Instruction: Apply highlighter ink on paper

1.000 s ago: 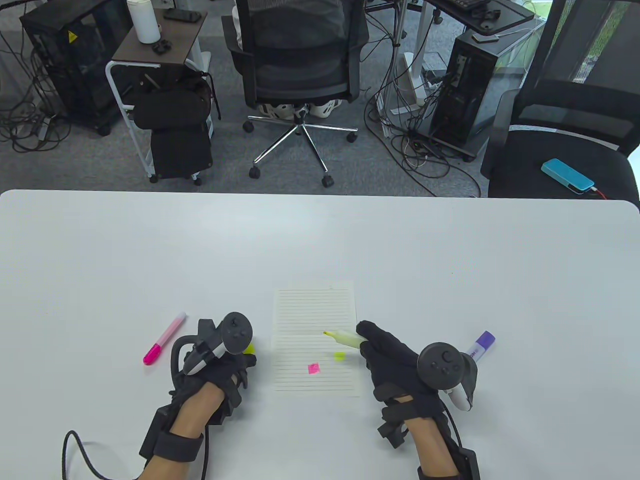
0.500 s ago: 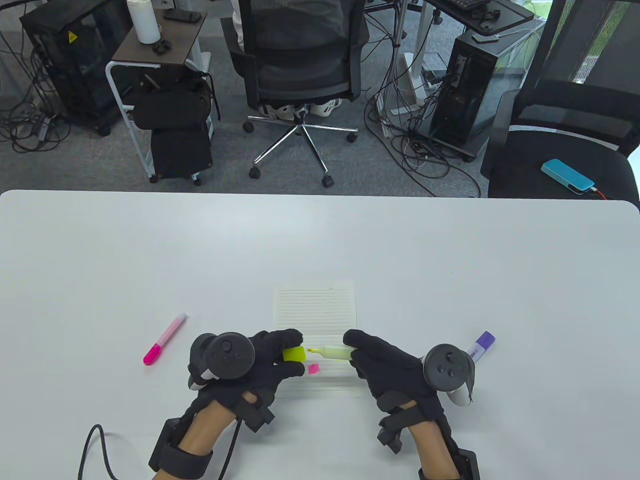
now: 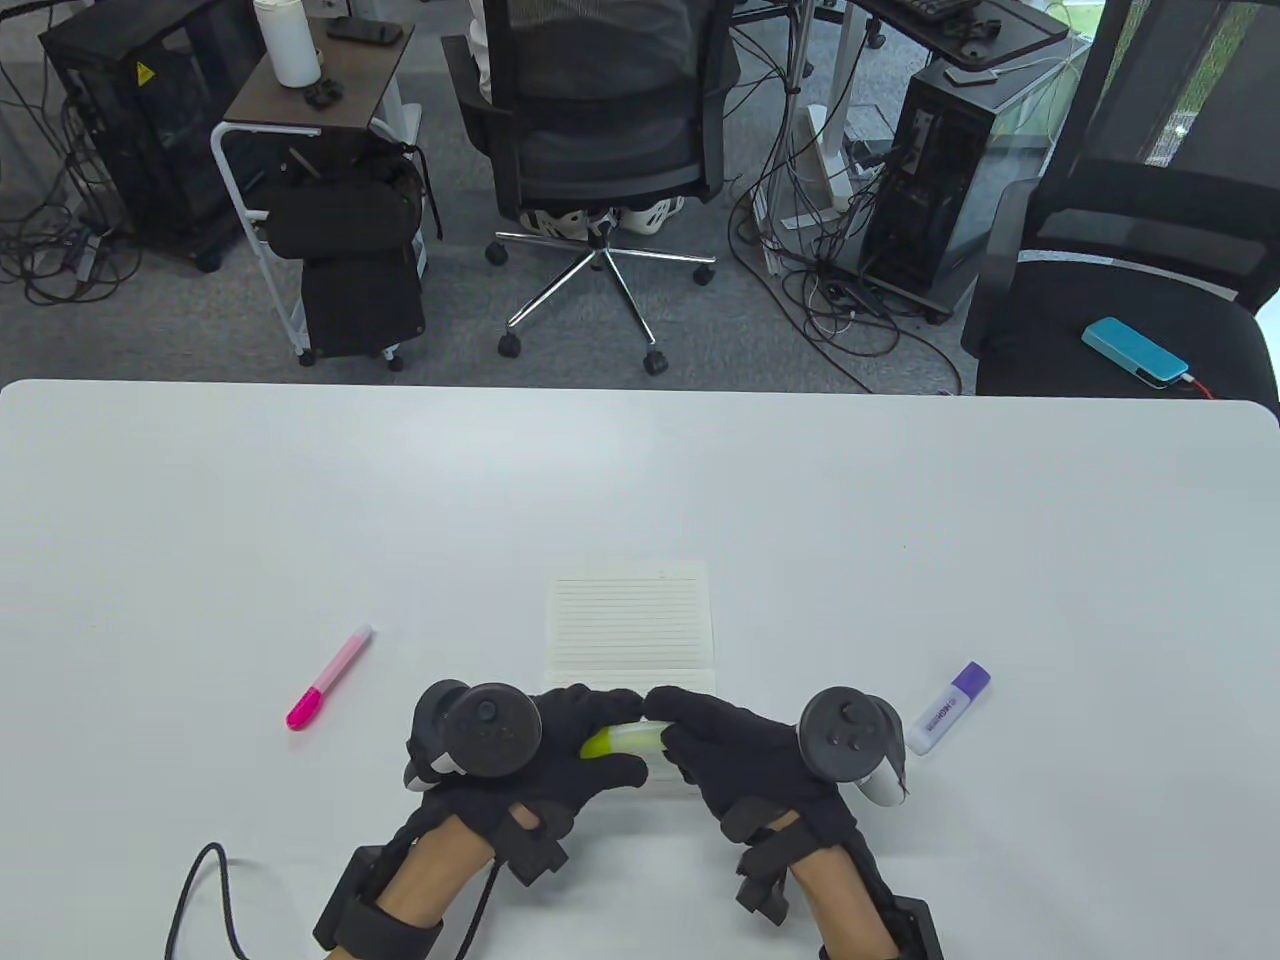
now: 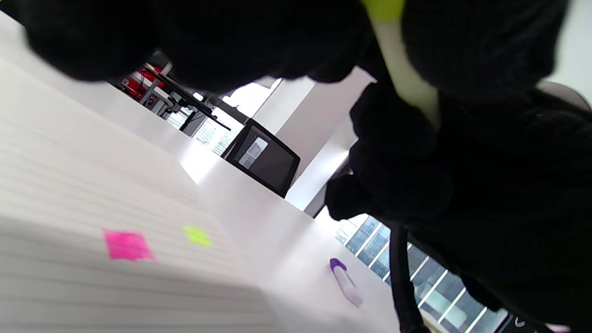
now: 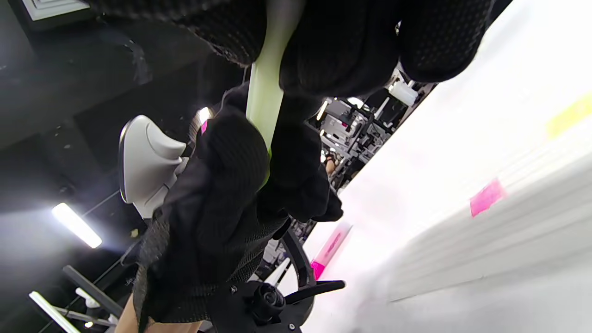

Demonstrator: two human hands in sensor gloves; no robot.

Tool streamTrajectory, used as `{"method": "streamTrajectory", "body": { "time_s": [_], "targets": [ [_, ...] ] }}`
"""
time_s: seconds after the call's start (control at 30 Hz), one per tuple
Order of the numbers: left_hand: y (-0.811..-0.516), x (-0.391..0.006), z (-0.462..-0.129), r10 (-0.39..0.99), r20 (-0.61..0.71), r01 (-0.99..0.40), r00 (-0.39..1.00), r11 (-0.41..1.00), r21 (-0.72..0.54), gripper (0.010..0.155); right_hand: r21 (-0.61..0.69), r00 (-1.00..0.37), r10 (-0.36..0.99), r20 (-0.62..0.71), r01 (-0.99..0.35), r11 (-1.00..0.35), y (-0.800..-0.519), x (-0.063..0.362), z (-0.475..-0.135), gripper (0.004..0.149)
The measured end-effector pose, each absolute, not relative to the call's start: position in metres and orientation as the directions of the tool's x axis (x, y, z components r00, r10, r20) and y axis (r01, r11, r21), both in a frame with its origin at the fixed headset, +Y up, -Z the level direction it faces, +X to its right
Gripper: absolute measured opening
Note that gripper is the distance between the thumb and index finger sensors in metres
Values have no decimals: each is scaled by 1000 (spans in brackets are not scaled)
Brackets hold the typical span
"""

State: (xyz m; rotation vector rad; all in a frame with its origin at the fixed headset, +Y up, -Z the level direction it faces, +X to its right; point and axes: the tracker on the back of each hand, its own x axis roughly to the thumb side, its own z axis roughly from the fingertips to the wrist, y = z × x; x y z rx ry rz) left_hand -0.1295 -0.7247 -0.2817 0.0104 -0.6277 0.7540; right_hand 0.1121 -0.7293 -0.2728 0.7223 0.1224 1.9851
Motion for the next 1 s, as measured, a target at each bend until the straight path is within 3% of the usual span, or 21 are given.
{"method": "streamTrajectory", "body": {
  "time_s": [0.17, 0.37, 0.5, 0.63, 0.73, 0.8, 0.87, 1.0],
  "targets": [
    [-723, -126, -279, 657, 526, -686, 540, 706, -177, 54, 366, -358, 817, 452, -761, -536, -729, 107, -273, 45],
    [-723, -126, -279, 662, 532, -697, 527, 695, -174, 51, 379, -353, 815, 460, -752, -539, -728, 106, -272, 46],
    [-724, -129, -283, 681, 495, -651, 540, 710, -268, 53, 363, -380, 804, 457, -746, -558, -732, 108, -276, 45],
    [-719, -145, -291, 604, 470, -581, 643, 785, -215, 53, 376, -469, 782, 412, -694, -614, -736, 110, -275, 58],
    [-719, -178, -303, 510, 276, -516, 815, 855, -55, 53, 240, -535, 731, 423, -712, -660, -730, 124, -276, 63],
    [-724, -203, -309, 433, 62, -435, 899, 900, 29, 53, 206, -542, 730, 417, -726, -656, -727, 135, -276, 64],
    [-734, -228, -315, 346, -148, -345, 926, 938, 33, 53, 211, -502, 766, 402, -763, -611, -727, 143, -279, 65],
    [-750, -244, -320, 271, -312, -299, 910, 953, -44, 53, 212, -477, 784, 397, -784, -584, -728, 149, -280, 65]
  ]
}}
